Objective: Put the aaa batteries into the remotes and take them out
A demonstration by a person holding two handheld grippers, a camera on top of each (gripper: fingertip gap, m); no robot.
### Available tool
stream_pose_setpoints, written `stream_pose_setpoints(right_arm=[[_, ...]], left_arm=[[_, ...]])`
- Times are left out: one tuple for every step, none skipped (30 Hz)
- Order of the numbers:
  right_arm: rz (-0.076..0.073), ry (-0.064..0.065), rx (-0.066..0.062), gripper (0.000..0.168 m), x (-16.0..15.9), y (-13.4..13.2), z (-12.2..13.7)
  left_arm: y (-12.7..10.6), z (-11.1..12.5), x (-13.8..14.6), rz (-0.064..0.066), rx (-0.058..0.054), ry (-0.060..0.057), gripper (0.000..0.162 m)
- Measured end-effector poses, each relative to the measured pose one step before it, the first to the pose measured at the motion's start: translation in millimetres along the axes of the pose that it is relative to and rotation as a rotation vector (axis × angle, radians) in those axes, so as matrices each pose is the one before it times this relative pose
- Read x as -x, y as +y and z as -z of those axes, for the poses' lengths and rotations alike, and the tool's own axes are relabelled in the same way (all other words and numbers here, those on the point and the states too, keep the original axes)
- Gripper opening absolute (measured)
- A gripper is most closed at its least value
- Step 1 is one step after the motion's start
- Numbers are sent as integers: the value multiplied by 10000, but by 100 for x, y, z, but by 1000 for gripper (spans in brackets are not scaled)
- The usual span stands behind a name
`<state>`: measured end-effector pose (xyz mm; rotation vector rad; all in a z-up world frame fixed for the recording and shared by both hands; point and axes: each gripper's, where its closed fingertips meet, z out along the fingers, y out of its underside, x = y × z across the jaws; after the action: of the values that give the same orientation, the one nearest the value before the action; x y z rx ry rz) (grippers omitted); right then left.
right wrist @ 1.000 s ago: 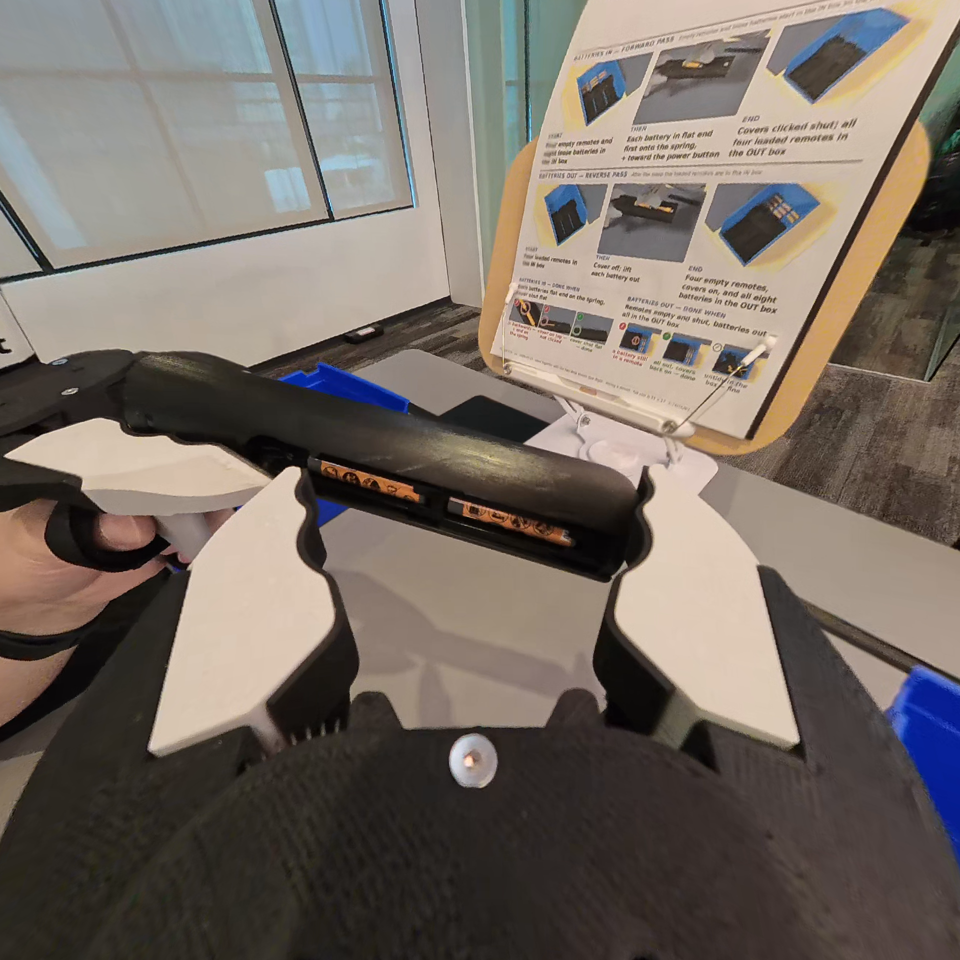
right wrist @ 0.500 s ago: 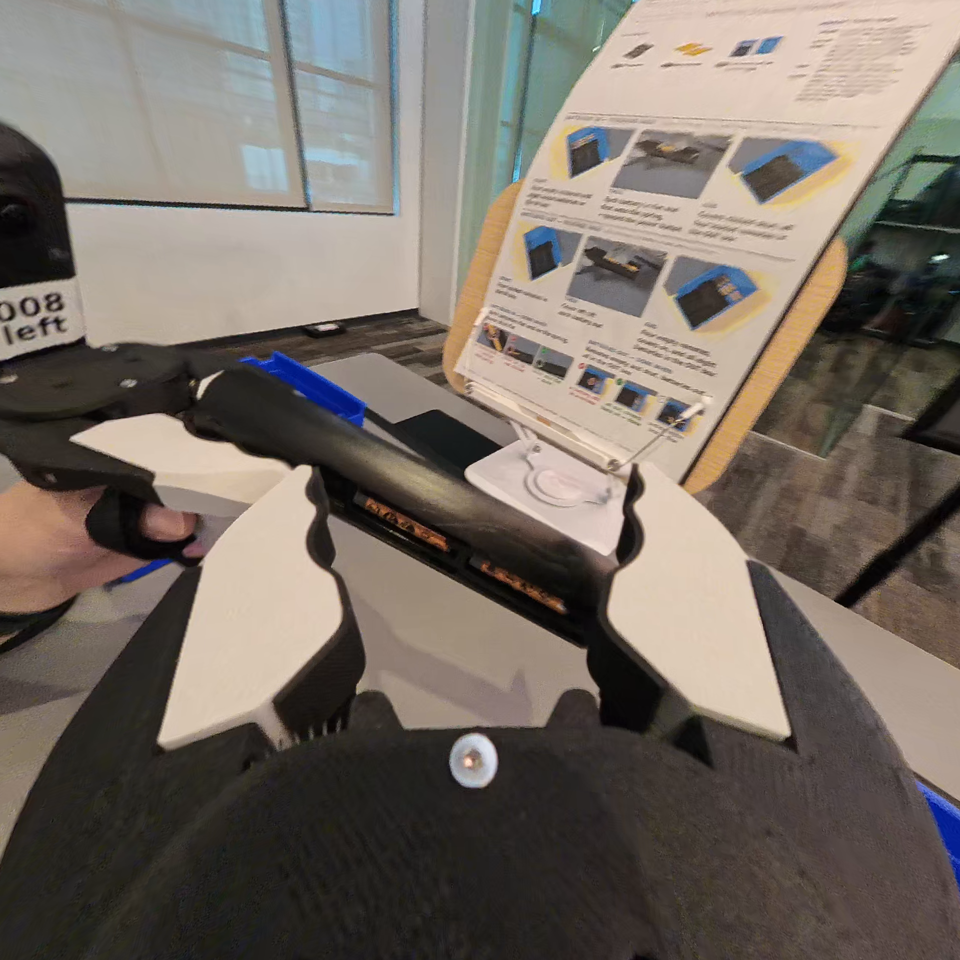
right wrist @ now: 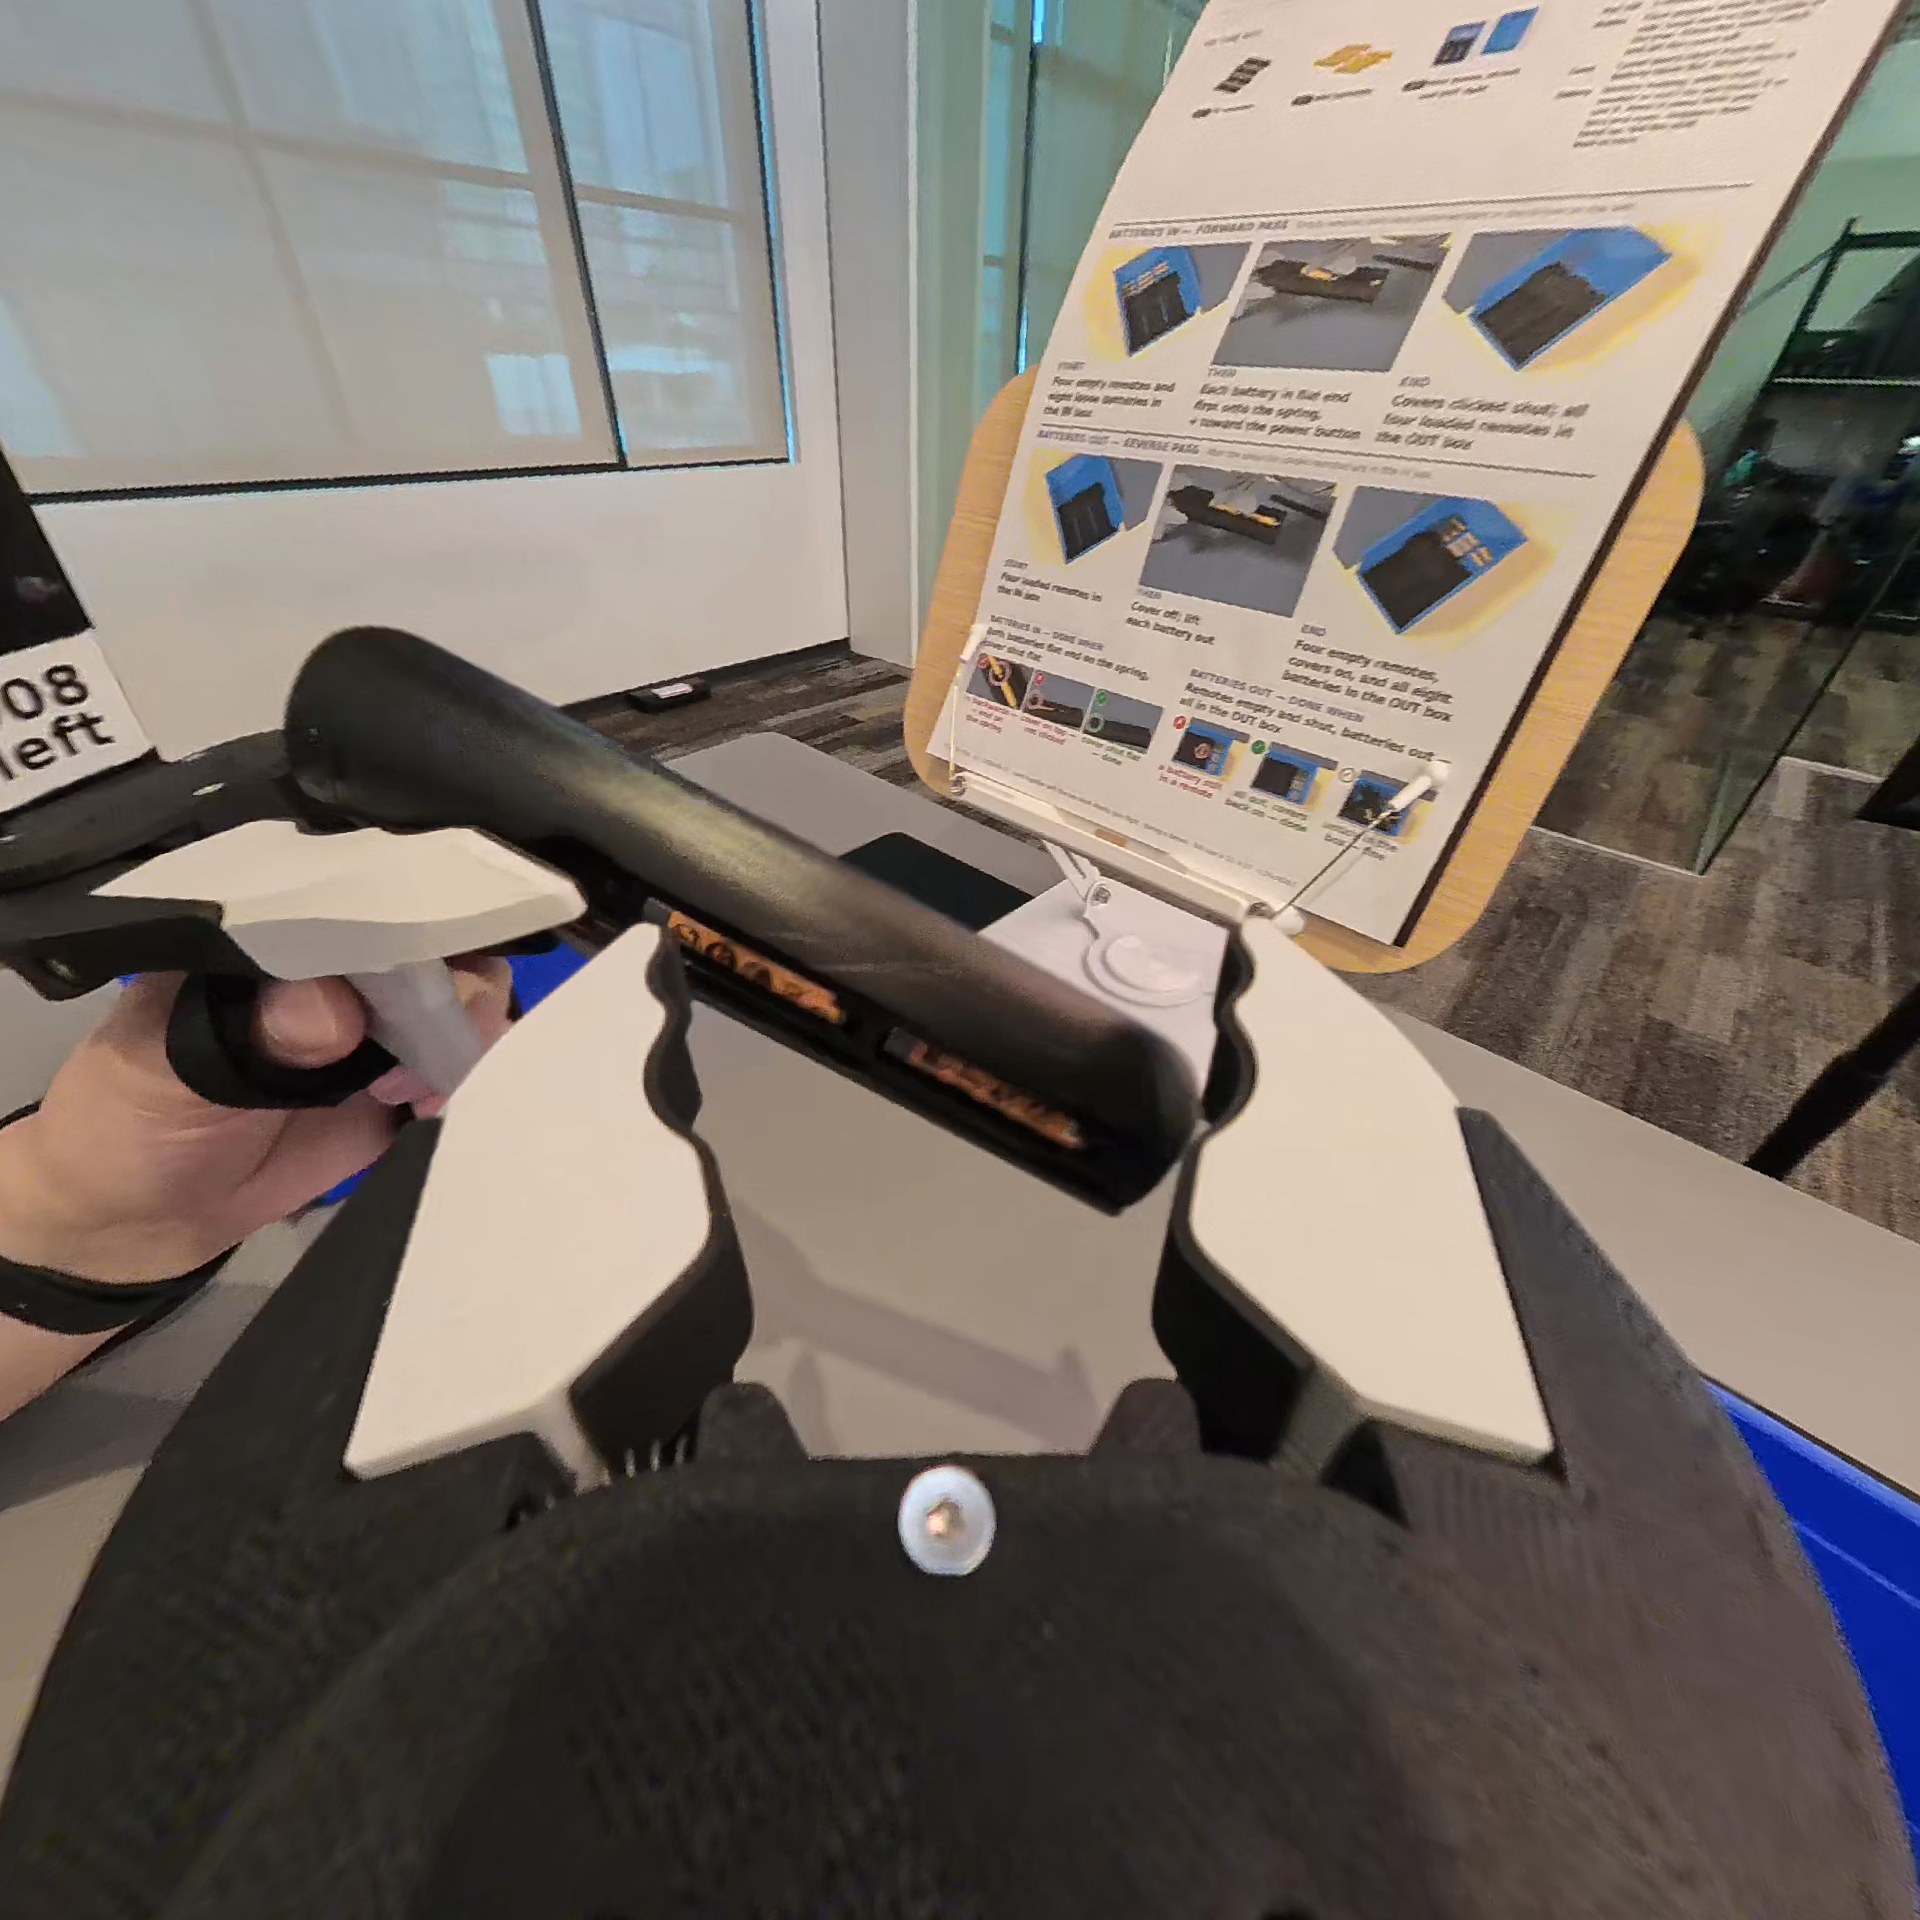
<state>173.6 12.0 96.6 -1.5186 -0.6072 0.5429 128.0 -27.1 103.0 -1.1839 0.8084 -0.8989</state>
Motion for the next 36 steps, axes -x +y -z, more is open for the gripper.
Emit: stream_pose_setpoints(right_arm=[[25, 149, -58, 98, -236, -129, 131], [-22, 47, -37, 99, -175, -90, 101], [-42, -149, -1, 99, 52, -16, 17], [-31, -356, 1, 99, 318, -7, -57], [28, -503, -38, 100, 545, -30, -106], [103, -511, -9, 100, 587, 57, -163], [251, -437, 19, 101, 516, 150, -204], [447, -235, 9, 101, 291, 208, -215], [613, 68, 16, 101, -16, 209, -182], [812, 286, -11, 101, -196, 116, -90], [1021, 371, -19, 101, -184, 61, -31], [1138, 323, 80, 100, -18, 158, -1], [1121, 222, 229, 100, 164, 320, -31], [1002, 139, 342, 98, 263, 452, -51], [787, 184, 317, 86, 146, 393, -11], [536, 111, 78, 67, 167, 94, 41], [291, -161, -69, 61, 425, -62, 17], [8, -334, 25, 57, 469, 85, -50], [-176, -379, 96, 56, 385, 179, -63], [-165, -348, 83, 56, 295, 173, -29], [-40, -278, 57, 55, 237, 172, 47], [105, -178, 65, 54, 134, 190, 91], [177, -132, 78, 54, 97, 198, 131], [173, -130, 62, 54, 109, 135, 157], [151, -109, 31, 54, 83, 67, 176], [143, -119, 23, 54, 131, 24, 168], [154, -103, 38, 54, 137, 27, 151], [149, -9, 115, 54, -9, 96, 134], [116, 60, 163, 54, -106, 137, 108], [65, 10, 99, 55, -40, 35, 109], [34, -36, 26, 55, 25, -64, 113], [42, -10, -14, 54, 22, -116, 113], [57, -28, -11, 55, 51, -127, 91], [110, -43, -20, 55, 113, -141, 88], [162, -13, -29, 54, 102, -142, 77], [132, 26, 19, 54, 22, -63, 47]], left_arm=[[36, 36, 118, -67, 83, -123, 24], [-54, 54, 73, -31, -28, -71, 24], [-116, 48, -67, 74, -78, 76, 24], [-176, 61, -72, 215, -114, 137, 24], [-211, 67, 9, 306, -114, 120, 25], [-185, 97, 59, 319, -69, 131, 25], [-228, 124, 53, 336, -70, 130, 25], [-258, 122, 35, 335, -81, 140, 25], [-238, 113, -38, 345, -52, 166, 25], [-103, 51, -114, 313, 35, 206, 24], [-54, 24, -136, 293, 61, 168, 24], [-48, 5, -94, 226, 15, 112, 25], [21, -13, -137, 184, 59, 116, 25], [-26, -19, -101, 128, -2, 74, 25], [54, -53, -70, 64, 39, 41, 25], [256, -78, -40, 12, 229, 48, 25], [-6, 4, -26, -61, 56, 29, 25], [-82, 59, 16, -65, 46, 21, 25], [126, 70, 97, -134, 255, -4, 24], [240, 70, 144, -215, 381, -41, 25], [311, 47, -41, -219, 420, 58, 25], [437, 17, -175, -219, 515, 141, 25], [514, 25, -119, -184, 560, 82, 25], [546, 36, -101, -215, 547, 58, 26], [421, 69, -47, -226, 437, -10, 26], [310, 50, -22, -235, 309, -41, 26], [391, 9, -64, -222, 340, -14, 26], [289, -12, -28, -179, 266, -38, 27], [260, -75, -29, -200, 208, -59, 29], [231, -131, 58, -156, 173, -127, 33], [171, -173, 52, -167, 118, -119, 36], [130, -188, 3, -166, 63, -89, 38], [-39, -142, 49, -81, -46, -102, 38], [-139, -103, 11, 23, -136, -31, 38], [62, -120, -113, 36, -7, 105, 37], [300, -133, -85, 14, 159, 102, 37]])
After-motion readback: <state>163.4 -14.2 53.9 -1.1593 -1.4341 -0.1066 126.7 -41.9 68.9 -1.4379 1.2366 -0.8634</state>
